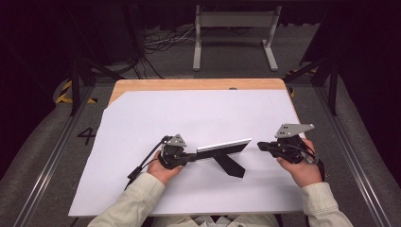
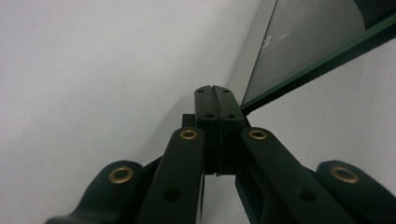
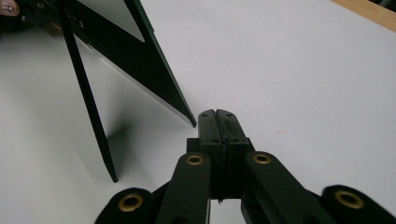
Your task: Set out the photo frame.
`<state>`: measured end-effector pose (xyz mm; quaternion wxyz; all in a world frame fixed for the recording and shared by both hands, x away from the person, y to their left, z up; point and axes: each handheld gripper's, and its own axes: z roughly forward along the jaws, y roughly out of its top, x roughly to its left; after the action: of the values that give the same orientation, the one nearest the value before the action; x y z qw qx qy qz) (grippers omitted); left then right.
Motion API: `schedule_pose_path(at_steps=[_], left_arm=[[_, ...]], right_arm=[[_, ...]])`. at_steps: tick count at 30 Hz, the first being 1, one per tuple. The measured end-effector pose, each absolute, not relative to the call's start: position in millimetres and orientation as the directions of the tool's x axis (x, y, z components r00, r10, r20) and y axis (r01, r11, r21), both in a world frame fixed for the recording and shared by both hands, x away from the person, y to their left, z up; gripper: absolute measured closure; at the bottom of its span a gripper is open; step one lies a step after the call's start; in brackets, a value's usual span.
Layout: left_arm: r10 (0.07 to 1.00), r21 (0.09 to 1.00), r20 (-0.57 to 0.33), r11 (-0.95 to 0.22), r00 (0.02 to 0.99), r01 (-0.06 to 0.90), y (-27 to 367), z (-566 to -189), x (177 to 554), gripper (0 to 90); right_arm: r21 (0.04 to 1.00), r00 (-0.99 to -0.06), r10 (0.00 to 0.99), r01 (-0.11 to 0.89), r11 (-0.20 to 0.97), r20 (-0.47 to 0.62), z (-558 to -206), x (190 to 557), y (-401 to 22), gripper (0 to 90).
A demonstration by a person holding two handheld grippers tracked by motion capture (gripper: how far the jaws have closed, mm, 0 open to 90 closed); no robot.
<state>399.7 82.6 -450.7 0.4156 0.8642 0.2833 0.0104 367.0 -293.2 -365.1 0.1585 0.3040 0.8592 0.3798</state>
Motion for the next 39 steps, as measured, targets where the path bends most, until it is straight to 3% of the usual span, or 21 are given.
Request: schedule_pose_path(at_steps=[14, 39], left_arm=[[0.438, 0.703, -0.183, -0.567, 0.88, 0.429, 74.2, -446.0, 394.0, 90.0], [0.216, 0.62, -0.102, -0.75, 0.971, 0.232, 42.4, -439.6, 367.5, 90.0]], right_arm=[[0.764, -0.754, 0.657, 0.405, 0.502, -0.032, -357.3, 364.6, -304.1, 90.0], [0.728, -0.772, 0.636, 0.426, 0.537, -0.017, -351.5, 361.9, -307.3, 90.0]])
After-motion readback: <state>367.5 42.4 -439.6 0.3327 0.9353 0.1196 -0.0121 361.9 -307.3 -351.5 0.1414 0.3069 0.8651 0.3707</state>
